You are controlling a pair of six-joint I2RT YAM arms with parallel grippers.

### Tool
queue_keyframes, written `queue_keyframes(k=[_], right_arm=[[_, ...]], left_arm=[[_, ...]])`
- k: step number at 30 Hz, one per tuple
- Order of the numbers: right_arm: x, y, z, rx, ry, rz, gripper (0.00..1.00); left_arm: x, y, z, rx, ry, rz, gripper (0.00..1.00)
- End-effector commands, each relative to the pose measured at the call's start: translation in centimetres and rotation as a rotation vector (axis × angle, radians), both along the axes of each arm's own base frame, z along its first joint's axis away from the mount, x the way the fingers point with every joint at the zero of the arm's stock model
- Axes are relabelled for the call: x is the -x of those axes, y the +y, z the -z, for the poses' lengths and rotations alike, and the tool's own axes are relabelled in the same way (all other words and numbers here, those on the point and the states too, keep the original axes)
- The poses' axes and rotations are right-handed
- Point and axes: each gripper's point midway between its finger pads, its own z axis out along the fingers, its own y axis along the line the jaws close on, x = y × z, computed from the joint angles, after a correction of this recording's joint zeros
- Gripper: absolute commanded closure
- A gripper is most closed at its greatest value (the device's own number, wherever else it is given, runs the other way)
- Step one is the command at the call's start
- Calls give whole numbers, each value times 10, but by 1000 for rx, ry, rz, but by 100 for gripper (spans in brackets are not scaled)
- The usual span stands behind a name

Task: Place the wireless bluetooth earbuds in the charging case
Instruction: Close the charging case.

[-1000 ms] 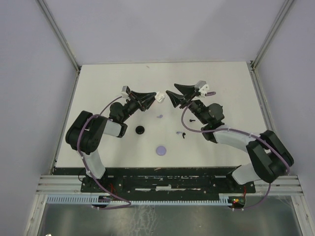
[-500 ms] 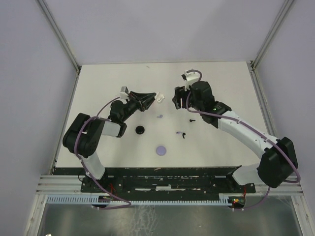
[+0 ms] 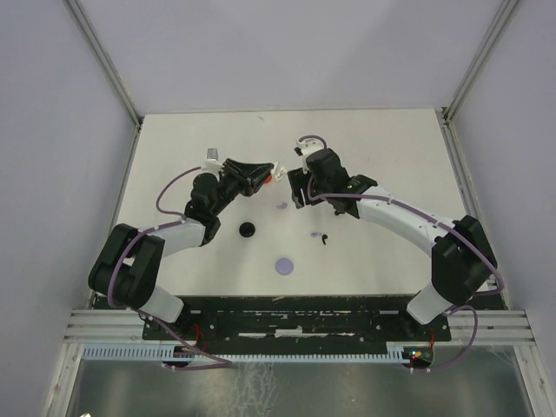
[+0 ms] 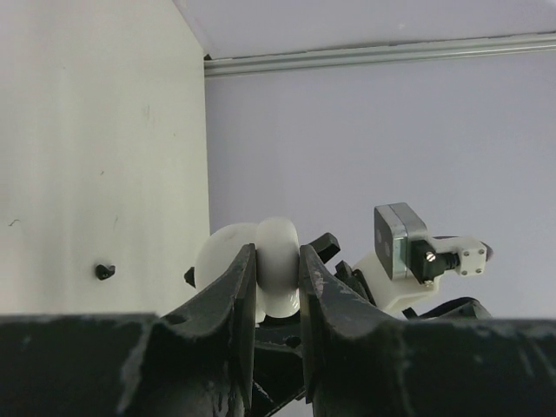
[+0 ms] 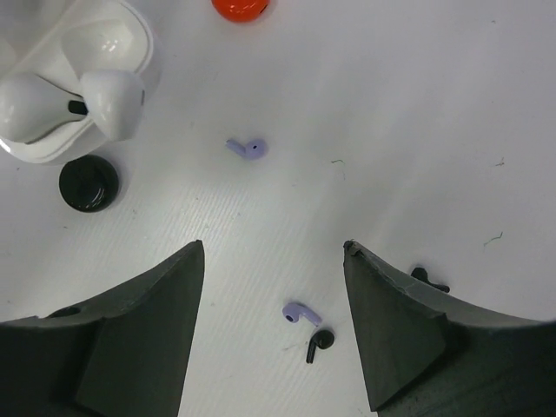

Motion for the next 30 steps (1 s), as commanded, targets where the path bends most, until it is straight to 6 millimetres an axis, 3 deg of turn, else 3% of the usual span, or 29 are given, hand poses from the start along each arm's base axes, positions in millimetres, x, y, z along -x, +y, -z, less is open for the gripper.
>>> queue_keyframes(k=[1,15,30], right_arm=[[-14,12,-29,-54,-61,30,27],[-32,24,-35,-51,-78,41,26],[-52,17,-38,-13,-109,92,26]], left_arm=[[1,3,3,-73,-39,-26,97],[8,-5,11,-75,-32,2,97],[16,-3,12,-75,-29,4,97]])
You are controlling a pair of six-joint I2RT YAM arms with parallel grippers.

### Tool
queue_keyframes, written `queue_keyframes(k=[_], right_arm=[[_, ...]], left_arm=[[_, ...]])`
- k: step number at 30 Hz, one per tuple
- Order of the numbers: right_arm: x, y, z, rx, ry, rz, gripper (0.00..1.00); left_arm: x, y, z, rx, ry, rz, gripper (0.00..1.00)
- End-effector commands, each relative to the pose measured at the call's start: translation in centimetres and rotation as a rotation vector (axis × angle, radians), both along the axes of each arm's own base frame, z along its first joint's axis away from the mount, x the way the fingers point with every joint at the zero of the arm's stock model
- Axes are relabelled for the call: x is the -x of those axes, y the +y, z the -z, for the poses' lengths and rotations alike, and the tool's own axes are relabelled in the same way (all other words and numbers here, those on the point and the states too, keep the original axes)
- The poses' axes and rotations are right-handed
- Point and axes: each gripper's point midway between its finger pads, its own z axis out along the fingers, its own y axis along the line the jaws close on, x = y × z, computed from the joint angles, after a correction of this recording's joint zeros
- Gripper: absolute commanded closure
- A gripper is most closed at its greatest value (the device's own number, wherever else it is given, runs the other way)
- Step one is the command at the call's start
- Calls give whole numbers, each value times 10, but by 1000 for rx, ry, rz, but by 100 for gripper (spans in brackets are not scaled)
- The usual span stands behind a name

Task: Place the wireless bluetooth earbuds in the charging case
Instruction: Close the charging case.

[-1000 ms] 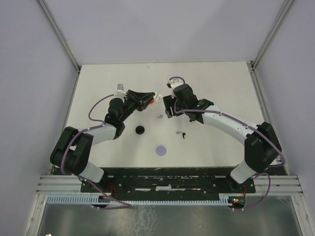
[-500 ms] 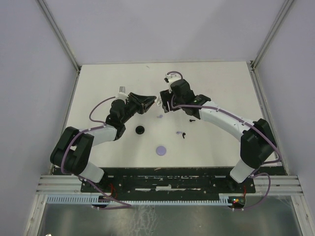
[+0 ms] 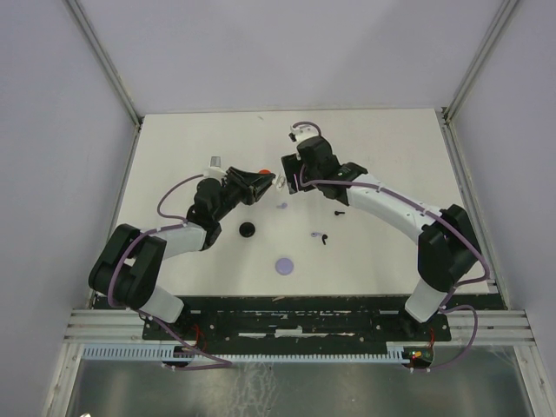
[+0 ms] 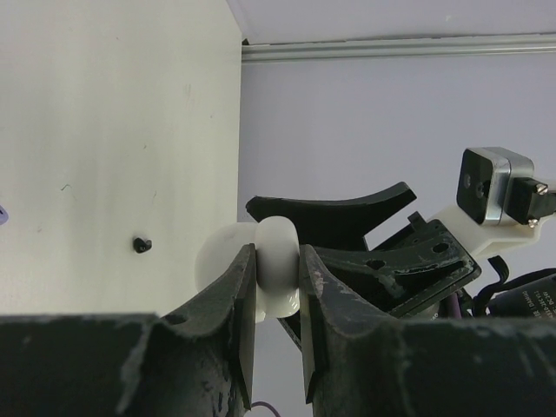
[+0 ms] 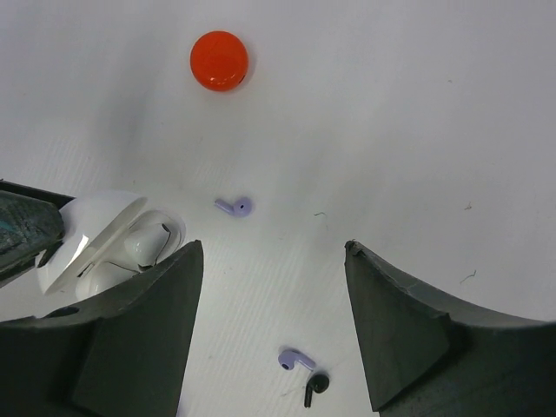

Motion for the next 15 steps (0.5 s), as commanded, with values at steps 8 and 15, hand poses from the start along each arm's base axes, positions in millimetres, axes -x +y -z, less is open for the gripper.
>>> queue_keyframes(k=[8,15], right_arm=[[-10,-7,-29,-80,-125,43,26],[9,-11,-7,-151,-263,13,24]], left_arm=[[-6,2,-24,5,-83,-33,97],[-29,7,-29,93,-5,-149,97]])
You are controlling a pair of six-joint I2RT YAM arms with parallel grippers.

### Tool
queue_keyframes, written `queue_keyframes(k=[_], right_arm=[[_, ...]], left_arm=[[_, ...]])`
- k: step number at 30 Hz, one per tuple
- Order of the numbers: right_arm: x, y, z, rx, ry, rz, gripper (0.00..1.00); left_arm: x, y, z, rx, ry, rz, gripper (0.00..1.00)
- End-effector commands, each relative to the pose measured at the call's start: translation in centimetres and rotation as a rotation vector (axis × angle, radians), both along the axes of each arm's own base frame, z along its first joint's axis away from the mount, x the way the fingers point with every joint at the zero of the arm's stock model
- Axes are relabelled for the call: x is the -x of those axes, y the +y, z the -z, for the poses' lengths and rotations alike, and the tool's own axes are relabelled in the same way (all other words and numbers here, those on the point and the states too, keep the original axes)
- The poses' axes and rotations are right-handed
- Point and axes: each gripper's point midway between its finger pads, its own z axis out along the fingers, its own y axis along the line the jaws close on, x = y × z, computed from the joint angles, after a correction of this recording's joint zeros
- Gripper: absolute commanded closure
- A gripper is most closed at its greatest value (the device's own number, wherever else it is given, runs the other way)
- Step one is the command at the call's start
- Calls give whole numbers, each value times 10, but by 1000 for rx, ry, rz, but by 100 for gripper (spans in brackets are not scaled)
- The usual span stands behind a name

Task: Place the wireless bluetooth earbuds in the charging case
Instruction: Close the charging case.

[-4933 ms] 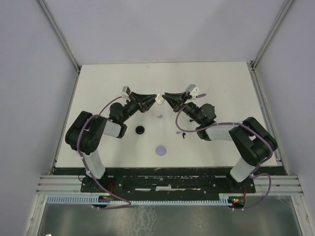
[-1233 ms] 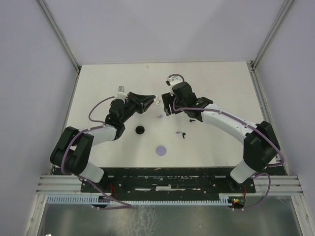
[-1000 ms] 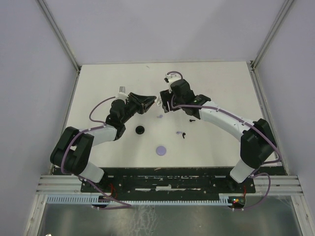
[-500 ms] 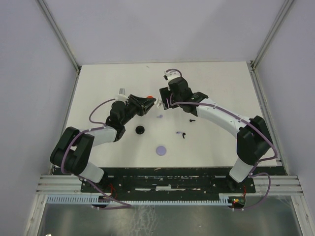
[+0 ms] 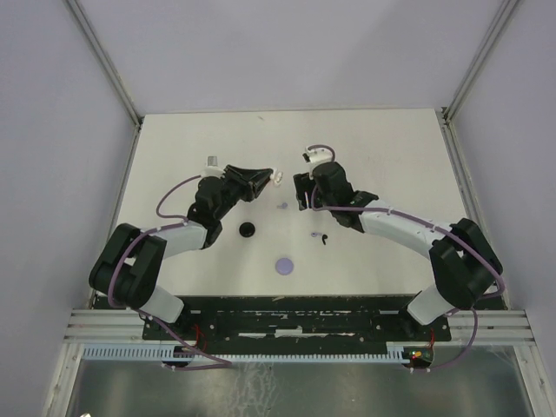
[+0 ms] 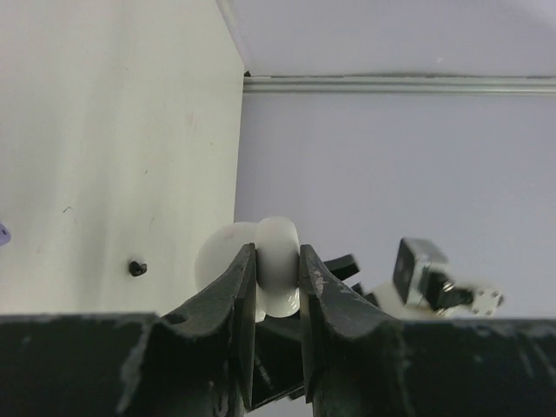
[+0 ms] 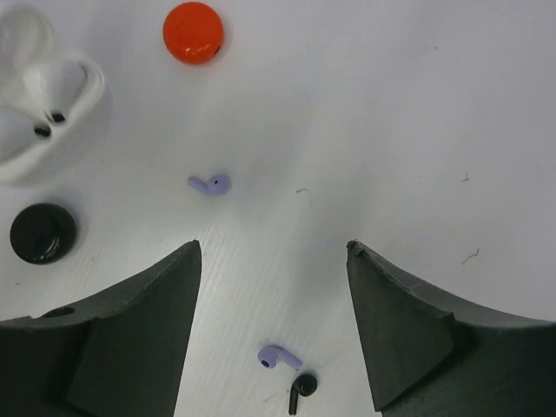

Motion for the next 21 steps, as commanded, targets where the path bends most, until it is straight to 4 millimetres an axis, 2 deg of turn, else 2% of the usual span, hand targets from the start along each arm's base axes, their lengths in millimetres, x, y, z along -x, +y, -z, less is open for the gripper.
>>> queue_keyframes(k=[1,9,10,16,21], right_arm=[[-6,13,-29,-119,-198,-21,24],[-7,42,-26,-199,-387,-127,23],[-9,45,-31,-213,-417,-131,23],[-15,62,-31,-215,-441,-168,24],[-25,61,-30,-175,-450,-129,24]], left_arm=[[-22,1,-28,92,-16,-94,97],[-22,-16,-14,151,71,-112,97],[-21,-17,-11,152,80,-113,97],[-21,-23,-2,165,115,-116,97],[-20,-29,-3,168,115,-96,97]])
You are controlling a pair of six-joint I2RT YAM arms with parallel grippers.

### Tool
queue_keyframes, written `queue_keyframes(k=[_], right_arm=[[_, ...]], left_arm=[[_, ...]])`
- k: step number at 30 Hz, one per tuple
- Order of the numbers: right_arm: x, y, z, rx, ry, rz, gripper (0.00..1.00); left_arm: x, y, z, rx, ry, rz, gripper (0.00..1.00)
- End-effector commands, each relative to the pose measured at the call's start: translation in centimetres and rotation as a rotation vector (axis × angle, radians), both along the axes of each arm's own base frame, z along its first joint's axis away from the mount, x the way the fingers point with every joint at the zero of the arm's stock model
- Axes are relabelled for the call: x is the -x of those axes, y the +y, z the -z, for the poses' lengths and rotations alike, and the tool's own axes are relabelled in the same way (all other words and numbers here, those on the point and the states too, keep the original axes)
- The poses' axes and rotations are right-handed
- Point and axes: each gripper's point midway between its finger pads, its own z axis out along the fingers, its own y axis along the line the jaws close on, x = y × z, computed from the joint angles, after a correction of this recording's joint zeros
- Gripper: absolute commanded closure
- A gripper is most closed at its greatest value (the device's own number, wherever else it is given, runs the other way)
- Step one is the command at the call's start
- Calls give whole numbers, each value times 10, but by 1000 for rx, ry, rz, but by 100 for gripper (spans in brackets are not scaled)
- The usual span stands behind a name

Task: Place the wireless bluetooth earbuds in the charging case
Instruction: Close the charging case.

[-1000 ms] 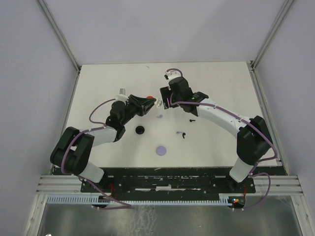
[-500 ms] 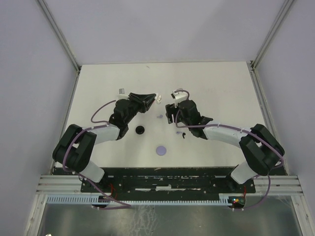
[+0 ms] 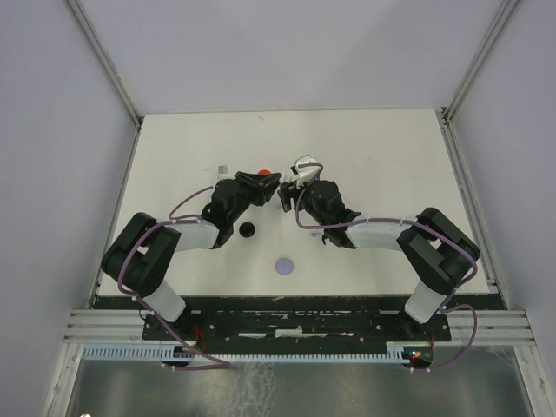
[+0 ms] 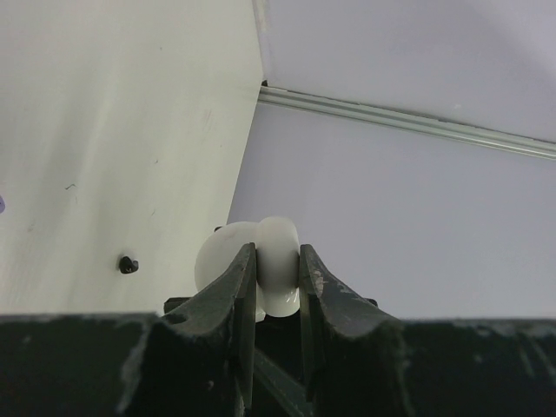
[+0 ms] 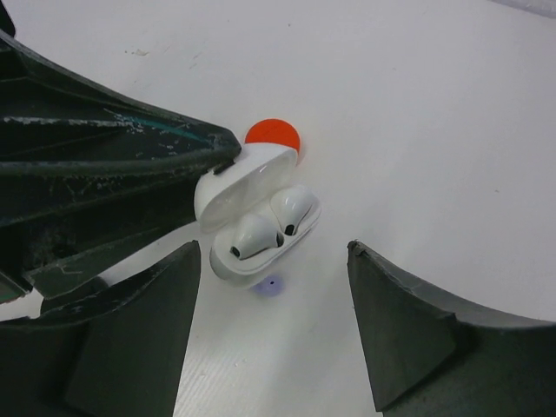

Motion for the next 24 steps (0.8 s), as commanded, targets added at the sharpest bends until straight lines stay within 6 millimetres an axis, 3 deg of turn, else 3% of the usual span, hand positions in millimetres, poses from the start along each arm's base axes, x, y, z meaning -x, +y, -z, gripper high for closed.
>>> queue_keyframes(k=[1,17,24], right_arm=[[-18,7,-36,-37,-109,43,24],[-24,-41,-36,133,-161,222,24],[-21,-50,-39,160,-167,241,23]], left_arm=[[-8,-6,-27,64,-52,-13,97],[-2,-10,-11,73,-45,32,97],[-1,-11,-2,77,-34,38,97]])
